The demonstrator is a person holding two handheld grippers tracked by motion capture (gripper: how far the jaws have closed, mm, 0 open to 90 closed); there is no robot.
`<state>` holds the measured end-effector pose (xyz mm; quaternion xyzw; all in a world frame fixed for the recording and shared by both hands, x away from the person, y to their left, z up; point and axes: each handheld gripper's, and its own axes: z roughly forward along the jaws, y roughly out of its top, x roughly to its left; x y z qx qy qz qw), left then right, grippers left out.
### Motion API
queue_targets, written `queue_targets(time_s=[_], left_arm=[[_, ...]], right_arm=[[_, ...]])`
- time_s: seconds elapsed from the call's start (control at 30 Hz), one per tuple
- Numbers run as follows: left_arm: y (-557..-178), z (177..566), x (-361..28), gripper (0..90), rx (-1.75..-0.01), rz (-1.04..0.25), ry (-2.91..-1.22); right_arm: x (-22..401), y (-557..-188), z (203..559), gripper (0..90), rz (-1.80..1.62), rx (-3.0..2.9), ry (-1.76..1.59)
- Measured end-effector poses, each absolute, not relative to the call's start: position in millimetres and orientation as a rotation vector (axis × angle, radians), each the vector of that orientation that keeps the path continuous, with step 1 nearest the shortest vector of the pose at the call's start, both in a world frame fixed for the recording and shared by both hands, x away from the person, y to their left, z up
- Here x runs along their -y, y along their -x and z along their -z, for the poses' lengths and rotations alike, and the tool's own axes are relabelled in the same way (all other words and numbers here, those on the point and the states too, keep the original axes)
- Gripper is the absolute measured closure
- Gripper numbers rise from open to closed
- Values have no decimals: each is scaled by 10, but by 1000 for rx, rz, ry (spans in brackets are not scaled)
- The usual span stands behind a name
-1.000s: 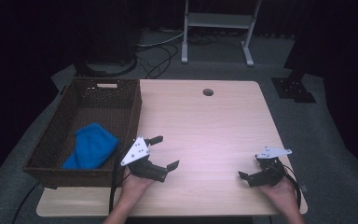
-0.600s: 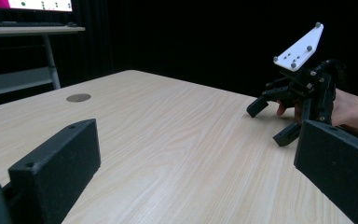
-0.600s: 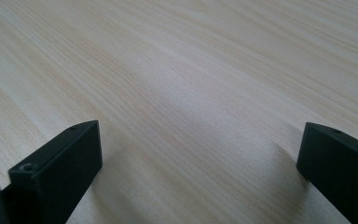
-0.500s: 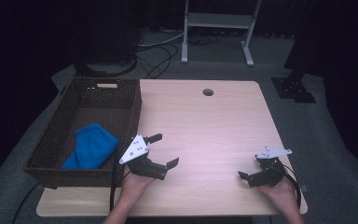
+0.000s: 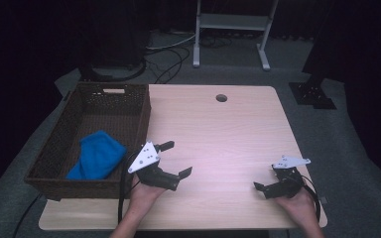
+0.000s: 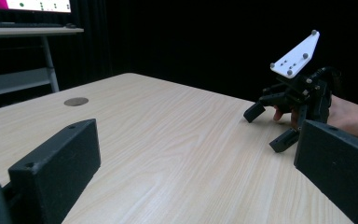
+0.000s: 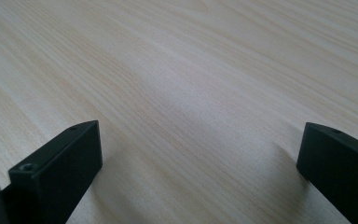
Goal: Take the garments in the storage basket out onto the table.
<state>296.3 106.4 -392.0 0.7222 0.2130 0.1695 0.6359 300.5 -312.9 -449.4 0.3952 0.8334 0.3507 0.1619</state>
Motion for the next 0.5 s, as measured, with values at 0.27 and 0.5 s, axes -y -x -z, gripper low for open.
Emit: queue_targets(time_s=[0.27, 0.5], left_arm=[[-2976, 3862, -1078, 0, -485, -396, -1647], [-2994, 3809, -1090, 0, -487, -397, -1635]], right_arm=[[3129, -3005, 4494, 0, -1001, -2378, -1128], [3129, -3005, 4494, 0, -1001, -2378, -1128]])
